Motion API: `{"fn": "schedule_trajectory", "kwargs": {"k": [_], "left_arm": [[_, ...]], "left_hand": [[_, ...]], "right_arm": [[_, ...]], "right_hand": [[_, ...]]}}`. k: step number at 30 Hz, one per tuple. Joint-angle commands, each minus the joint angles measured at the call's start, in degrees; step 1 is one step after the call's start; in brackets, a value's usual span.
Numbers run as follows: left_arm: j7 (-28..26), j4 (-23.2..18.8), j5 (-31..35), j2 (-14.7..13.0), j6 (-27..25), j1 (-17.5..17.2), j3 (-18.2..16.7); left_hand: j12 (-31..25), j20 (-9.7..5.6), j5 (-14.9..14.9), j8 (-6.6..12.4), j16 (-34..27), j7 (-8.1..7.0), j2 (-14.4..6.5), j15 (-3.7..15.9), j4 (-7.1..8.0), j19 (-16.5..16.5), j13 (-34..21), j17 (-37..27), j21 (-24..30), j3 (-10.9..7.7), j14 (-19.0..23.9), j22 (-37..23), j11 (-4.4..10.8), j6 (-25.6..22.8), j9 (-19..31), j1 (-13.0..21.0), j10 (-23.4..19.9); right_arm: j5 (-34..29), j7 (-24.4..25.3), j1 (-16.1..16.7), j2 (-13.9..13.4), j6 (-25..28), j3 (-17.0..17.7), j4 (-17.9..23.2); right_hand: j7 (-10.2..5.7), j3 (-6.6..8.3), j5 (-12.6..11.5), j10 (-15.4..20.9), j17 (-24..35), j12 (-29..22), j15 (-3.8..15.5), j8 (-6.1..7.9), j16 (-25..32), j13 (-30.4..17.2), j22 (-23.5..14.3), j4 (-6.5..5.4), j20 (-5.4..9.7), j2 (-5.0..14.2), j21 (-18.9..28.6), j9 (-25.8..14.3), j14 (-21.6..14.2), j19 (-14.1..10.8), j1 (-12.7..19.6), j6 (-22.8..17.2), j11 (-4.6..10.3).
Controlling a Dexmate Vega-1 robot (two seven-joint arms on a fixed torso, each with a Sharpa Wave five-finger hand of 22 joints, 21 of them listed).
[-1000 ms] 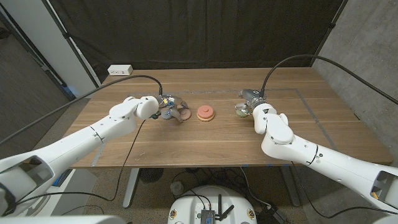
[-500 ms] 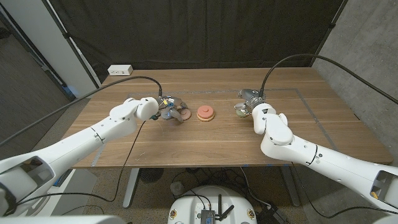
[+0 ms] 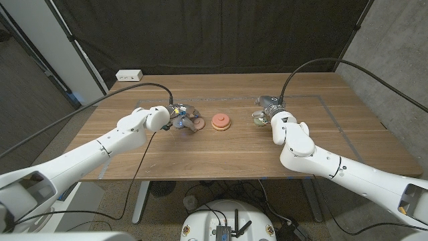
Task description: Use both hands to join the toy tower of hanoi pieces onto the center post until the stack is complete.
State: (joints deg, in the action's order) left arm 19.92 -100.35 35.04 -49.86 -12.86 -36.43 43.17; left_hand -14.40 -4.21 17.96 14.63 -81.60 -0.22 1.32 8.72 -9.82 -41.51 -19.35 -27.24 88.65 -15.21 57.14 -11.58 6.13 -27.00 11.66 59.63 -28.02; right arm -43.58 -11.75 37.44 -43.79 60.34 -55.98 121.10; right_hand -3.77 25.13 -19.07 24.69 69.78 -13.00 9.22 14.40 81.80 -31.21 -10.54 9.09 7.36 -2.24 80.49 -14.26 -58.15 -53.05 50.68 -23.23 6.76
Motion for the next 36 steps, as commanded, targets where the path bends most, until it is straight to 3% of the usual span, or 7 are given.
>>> {"fn": "schedule_trajectory", "kwargs": {"k": [1,13,36], "left_arm": [[-1.2,-0.6,-0.1,0.2,-1.6,-0.5,-0.3],[-1.8,-0.5,-1.0,0.4,-1.6,-0.1,-0.5],[-0.1,-1.3,-2.9,-0.3,-1.5,1.4,-1.4]], "left_hand": [[-0.7,-7.84,0.2,0.78,-0.6,-0.61,-0.6,3.88,0.01,-1.0,-0.5,-0.3,0.6,-0.68,1.0,-0.2,1.82,-1.8,0.5,1.9,-3.5],[-1.3,-7.85,0.2,1.58,-1.5,-1.18,-0.8,3.86,0.23,-2.8,-1.6,-0.4,0.9,-0.80,2.8,-0.3,2.69,-3.9,1.0,3.2,-6.1],[-1.5,-7.78,0.1,2.17,-1.9,-1.16,-0.9,3.85,0.63,-3.8,-2.9,-0.9,0.7,-0.67,3.8,-0.2,2.75,-5.5,1.4,3.4,-7.5]], "right_arm": [[0.9,0.8,0.1,0.4,-0.6,0.4,-0.7],[0.8,0.8,-0.3,0.4,-0.2,0.1,-0.2],[1.4,1.0,-0.5,0.4,0.1,0.0,-0.1]], "right_hand": [[-0.17,0.57,-0.4,0.3,0.2,0.2,3.24,-0.20,-0.1,-0.3,-0.1,-0.08,5.18,0.42,-0.2,-0.1,0.4,0.0,0.1,-0.5,-0.05],[-0.18,0.66,-0.5,0.4,-0.2,0.2,3.27,-0.23,-0.6,-0.5,-0.1,-0.06,5.18,0.48,-0.2,-0.2,0.8,0.0,0.1,-0.5,-0.01],[-0.16,0.78,-0.6,0.5,0.1,0.3,3.25,-0.32,-0.3,-0.7,-0.1,-0.05,5.20,0.56,-0.3,-0.2,0.4,-0.1,0.0,-0.5,-0.05]]}}
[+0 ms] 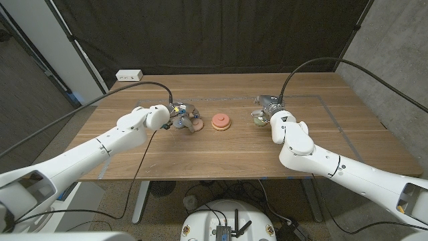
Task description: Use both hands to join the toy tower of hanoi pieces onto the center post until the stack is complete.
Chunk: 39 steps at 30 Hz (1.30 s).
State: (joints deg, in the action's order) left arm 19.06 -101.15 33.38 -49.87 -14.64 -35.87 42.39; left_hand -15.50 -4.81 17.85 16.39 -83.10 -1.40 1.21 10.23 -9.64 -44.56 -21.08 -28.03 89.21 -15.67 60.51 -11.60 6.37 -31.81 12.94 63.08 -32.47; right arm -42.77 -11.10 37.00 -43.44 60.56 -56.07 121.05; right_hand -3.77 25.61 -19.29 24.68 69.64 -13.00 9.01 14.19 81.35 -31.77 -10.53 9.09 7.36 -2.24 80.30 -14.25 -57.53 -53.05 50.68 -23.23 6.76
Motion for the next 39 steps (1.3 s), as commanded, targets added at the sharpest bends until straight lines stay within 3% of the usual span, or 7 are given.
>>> {"fn": "schedule_trajectory", "kwargs": {"k": [1,39], "left_arm": [[0.8,-0.6,-1.4,-0.3,0.3,0.8,-0.7],[8.8,-5.1,-6.6,-3.0,0.6,4.3,-3.0]], "left_hand": [[-0.4,-7.20,0.2,0.38,-0.4,0.07,-0.7,2.34,0.47,-0.8,-1.3,-0.1,0.2,-0.18,0.5,-0.2,2.40,-0.7,0.1,-0.1,-3.3],[0.5,-7.17,0.2,0.29,0.0,0.20,-0.9,2.34,0.94,-1.7,-4.4,-1.9,-0.3,-0.12,1.0,0.1,2.44,-1.6,0.7,-1.1,-4.7]], "right_arm": [[0.7,0.3,-0.1,0.0,-0.1,0.1,-0.1],[2.6,1.9,0.3,-0.8,0.5,0.3,0.7]], "right_hand": [[-0.15,0.31,-0.3,0.5,0.3,0.3,3.46,-0.11,0.2,-0.1,-0.1,-0.06,5.20,0.58,-0.1,-0.2,-0.3,-0.1,0.0,-0.5,-0.14],[-0.04,0.59,-0.6,1.0,0.3,0.4,3.46,-0.18,0.0,-0.4,-0.1,-0.05,5.20,0.84,-0.1,-0.3,-0.4,-0.2,-0.1,-0.7,-0.09]]}}
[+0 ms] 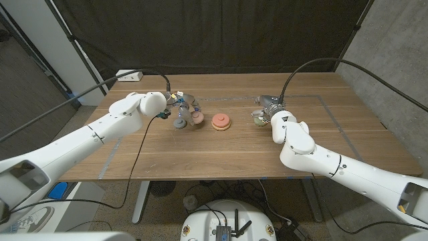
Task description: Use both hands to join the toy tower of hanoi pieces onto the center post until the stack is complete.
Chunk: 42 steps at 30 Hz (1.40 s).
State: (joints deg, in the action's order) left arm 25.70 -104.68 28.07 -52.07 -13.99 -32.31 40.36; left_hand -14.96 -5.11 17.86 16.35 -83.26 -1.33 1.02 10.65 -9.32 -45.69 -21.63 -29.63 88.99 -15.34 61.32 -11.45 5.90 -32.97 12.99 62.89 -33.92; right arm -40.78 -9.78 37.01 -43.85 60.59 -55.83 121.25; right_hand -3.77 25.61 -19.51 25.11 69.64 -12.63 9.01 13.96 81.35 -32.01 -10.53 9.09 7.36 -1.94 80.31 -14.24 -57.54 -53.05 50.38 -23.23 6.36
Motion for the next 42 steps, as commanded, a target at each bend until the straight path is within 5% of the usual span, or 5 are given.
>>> {"fn": "schedule_trajectory", "kwargs": {"k": [1,42], "left_arm": [[2.2,-1.6,-1.3,-0.9,0.0,0.9,-0.9],[1.3,4.0,-1.3,4.0,5.4,4.8,1.7]], "left_hand": [[0.0,-6.90,0.2,0.32,0.2,0.15,-0.7,1.92,0.61,-0.5,-3.9,-0.3,-0.1,-0.43,0.2,-0.1,2.93,-0.5,0.7,-0.9,-3.2],[1.0,-6.97,-0.4,-0.06,1.2,0.02,-0.7,1.94,0.34,-0.8,-6.0,-0.8,-0.2,-0.46,0.6,0.0,3.11,-1.3,0.8,-1.4,-4.5]], "right_arm": [[0.6,0.6,0.3,-0.4,0.5,0.0,0.6],[3.0,2.6,0.2,-1.5,1.6,0.3,1.2]], "right_hand": [[0.00,0.60,-0.4,0.6,0.3,0.0,3.46,0.04,0.0,-0.1,-0.1,-0.06,5.19,0.54,-0.1,-0.3,-0.4,-0.3,0.2,-0.7,0.40],[-0.07,0.70,-0.6,1.1,0.3,0.1,3.45,0.10,0.0,-0.3,-0.1,-0.08,5.18,0.48,-0.1,-0.3,-0.6,-0.4,-0.1,-1.2,0.46]]}}
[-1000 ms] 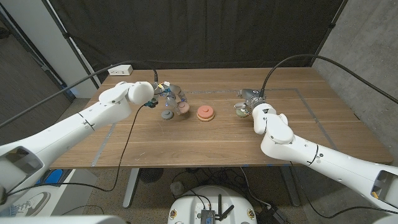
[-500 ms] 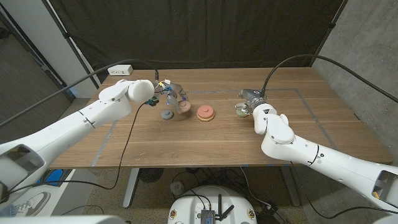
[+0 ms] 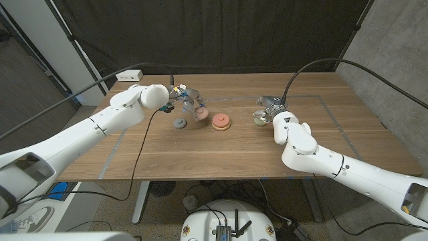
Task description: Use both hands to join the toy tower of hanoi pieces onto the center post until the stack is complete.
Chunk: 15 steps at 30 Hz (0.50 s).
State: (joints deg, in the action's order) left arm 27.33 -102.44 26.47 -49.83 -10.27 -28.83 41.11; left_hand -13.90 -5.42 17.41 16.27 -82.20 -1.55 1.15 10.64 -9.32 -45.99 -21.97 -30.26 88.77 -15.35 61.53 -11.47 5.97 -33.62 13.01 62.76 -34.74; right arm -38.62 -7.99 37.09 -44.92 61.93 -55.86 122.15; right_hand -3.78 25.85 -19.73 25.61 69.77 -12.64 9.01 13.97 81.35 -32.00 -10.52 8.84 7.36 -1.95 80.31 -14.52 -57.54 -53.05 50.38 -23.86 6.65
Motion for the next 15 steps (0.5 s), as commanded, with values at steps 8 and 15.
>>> {"fn": "schedule_trajectory", "kwargs": {"k": [8,15], "left_arm": [[-0.6,2.7,0.4,2.8,2.2,2.0,1.6],[-1.0,3.5,0.7,3.7,3.1,2.8,2.2]], "left_hand": [[0.2,-6.68,0.0,-0.07,0.2,0.30,-0.9,1.95,0.30,-0.5,-6.0,-0.4,0.0,-0.51,0.4,0.0,3.06,-0.9,0.8,-1.3,-3.8],[0.4,-6.68,-0.1,-0.21,0.1,0.31,-0.9,1.95,0.27,-0.5,-6.4,-0.8,0.0,-0.58,0.7,0.0,2.98,-0.9,0.9,-1.3,-4.0]], "right_arm": [[1.4,1.2,0.0,-0.5,0.3,0.1,0.2],[1.5,1.5,-0.1,-0.6,0.8,-0.1,0.5]], "right_hand": [[0.02,0.49,-0.4,0.6,0.1,0.1,3.46,0.07,0.0,-0.3,-0.1,0.18,5.18,0.50,-0.1,-0.1,-0.5,-0.4,-0.1,-0.5,0.21],[0.01,0.51,-0.4,0.7,0.2,0.1,3.45,0.07,0.1,-0.3,-0.1,0.18,5.18,0.50,-0.1,-0.1,-0.7,-0.4,-0.1,-0.6,0.15]]}}
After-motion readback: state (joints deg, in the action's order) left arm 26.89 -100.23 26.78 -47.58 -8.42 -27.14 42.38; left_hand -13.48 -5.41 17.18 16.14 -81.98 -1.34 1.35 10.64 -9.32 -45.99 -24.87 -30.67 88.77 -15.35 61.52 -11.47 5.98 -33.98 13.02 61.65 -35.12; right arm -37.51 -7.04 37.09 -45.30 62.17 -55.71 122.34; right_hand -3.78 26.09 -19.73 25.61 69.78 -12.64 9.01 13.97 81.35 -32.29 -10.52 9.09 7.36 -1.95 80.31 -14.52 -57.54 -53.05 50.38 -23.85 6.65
